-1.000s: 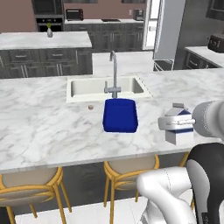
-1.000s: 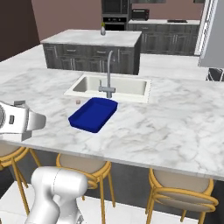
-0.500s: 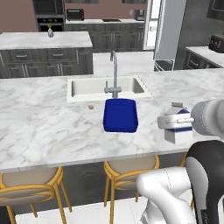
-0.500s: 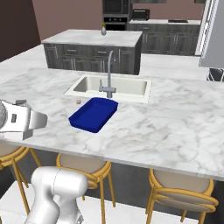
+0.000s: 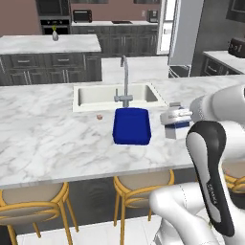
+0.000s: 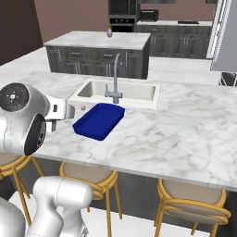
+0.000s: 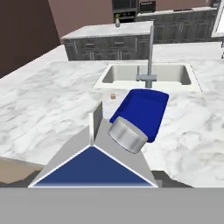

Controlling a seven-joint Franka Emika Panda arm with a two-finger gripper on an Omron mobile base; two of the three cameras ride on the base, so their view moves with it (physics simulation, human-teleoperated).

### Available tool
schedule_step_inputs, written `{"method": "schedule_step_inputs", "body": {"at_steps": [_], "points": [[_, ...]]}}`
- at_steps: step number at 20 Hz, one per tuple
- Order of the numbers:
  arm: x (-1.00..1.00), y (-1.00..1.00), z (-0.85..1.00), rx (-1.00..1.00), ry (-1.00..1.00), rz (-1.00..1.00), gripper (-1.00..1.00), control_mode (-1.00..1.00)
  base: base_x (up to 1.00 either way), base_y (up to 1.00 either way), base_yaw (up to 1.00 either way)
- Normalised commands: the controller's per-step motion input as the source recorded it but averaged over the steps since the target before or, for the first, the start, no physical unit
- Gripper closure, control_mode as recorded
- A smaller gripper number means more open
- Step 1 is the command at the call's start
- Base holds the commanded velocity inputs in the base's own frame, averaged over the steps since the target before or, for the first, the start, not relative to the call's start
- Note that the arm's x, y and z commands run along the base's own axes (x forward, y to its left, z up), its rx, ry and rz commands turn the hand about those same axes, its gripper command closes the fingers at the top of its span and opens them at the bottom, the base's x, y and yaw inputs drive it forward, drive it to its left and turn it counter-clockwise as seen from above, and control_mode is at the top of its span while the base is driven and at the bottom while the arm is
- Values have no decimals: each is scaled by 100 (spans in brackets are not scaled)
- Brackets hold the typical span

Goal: Take out the milk from the fridge and place it on the tray on the counter. Then take the sugar cube near the tray and place it in the tray.

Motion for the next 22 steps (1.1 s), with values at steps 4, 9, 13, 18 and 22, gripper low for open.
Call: {"method": "schedule_step_inputs", "body": {"at_steps": [4,9,13,18,22], "points": [[100,-37,-28,6,1,26,100,-100,0,0,0],[100,-33,-45,6,0,36,100,-100,0,0,0],[100,-8,-47,4,0,34,100,-100,0,0,0],[95,0,-31,0,0,22,100,-100,0,0,0],[100,0,-35,0,0,16,100,-100,0,0,0]]}}
